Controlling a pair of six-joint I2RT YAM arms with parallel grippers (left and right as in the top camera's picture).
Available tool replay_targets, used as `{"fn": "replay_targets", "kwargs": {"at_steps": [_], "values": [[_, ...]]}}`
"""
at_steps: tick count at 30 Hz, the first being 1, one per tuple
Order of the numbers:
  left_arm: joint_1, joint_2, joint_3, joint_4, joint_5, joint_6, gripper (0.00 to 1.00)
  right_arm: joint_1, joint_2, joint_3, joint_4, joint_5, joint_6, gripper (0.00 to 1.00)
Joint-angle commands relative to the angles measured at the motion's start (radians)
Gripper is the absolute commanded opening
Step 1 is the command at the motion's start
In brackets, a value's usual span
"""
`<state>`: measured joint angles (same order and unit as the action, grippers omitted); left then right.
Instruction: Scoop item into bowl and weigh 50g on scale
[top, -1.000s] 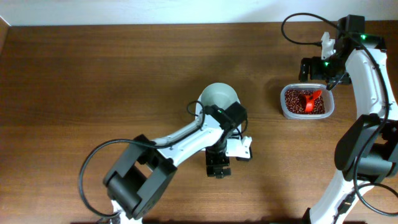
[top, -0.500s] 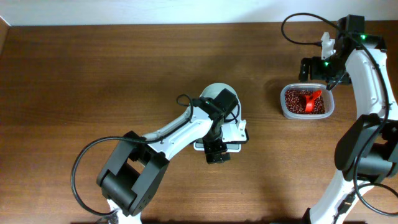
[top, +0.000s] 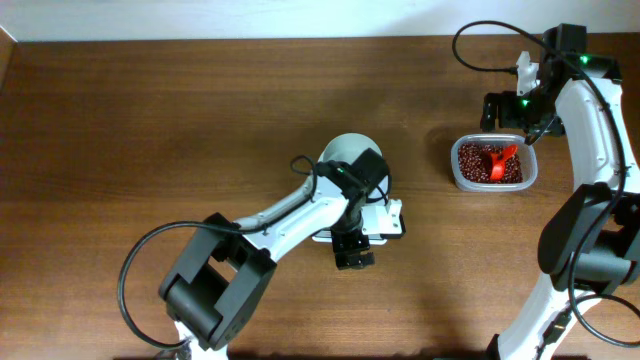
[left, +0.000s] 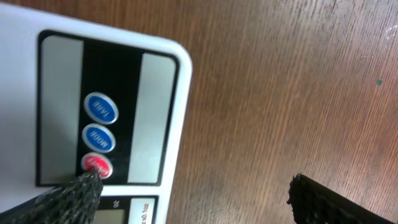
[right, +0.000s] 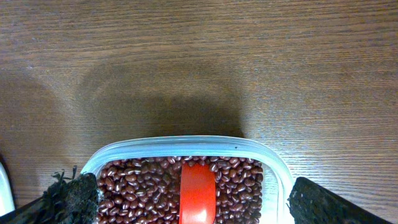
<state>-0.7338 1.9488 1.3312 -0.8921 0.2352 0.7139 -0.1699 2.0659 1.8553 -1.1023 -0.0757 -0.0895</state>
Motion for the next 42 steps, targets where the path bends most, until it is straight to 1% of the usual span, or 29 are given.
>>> {"fn": "replay_targets", "kwargs": {"at_steps": [1,5,8,12,15,19,23,26,37,39,42], "values": [[-0.039,0.022,0.004,0.001,-0.085,-0.045,0.99,0.006,0.004,0.018,-0.001,0.002,-0.003,0.99],[-0.066,0.022,0.037,0.001,-0.114,-0.113,0.99,0.006,0.004,0.018,-0.001,0.002,-0.003,0.99],[-0.084,0.022,0.040,0.001,-0.184,-0.166,0.99,0.006,0.004,0.018,0.000,0.002,-0.003,0.99],[-0.104,0.022,0.040,0.001,-0.252,-0.195,0.99,0.006,0.004,0.018,0.000,0.002,-0.003,0.99],[-0.104,0.022,0.040,0.018,-0.258,-0.228,0.99,0.006,0.004,0.018,0.000,0.002,-0.003,0.99],[-0.104,0.022,0.040,0.070,-0.258,-0.227,0.99,0.006,0.004,0.018,0.000,0.002,-0.003,0.99],[-0.104,0.022,0.037,0.061,-0.252,-0.227,0.99,0.006,0.004,0.018,-0.001,0.002,-0.003,0.99],[-0.104,0.022,0.038,0.062,-0.205,-0.227,0.99,0.006,0.004,0.018,0.000,0.002,-0.003,0.99],[-0.104,0.067,0.037,0.040,-0.201,-0.227,0.99,0.006,0.004,0.018,-0.001,0.002,-0.003,0.99],[-0.104,0.068,0.037,0.038,-0.160,-0.217,1.00,0.006,0.004,0.018,0.000,0.002,-0.003,0.99],[-0.104,0.069,0.037,0.023,-0.149,-0.208,0.99,0.006,0.004,0.018,-0.001,0.002,-0.003,0.99]]}}
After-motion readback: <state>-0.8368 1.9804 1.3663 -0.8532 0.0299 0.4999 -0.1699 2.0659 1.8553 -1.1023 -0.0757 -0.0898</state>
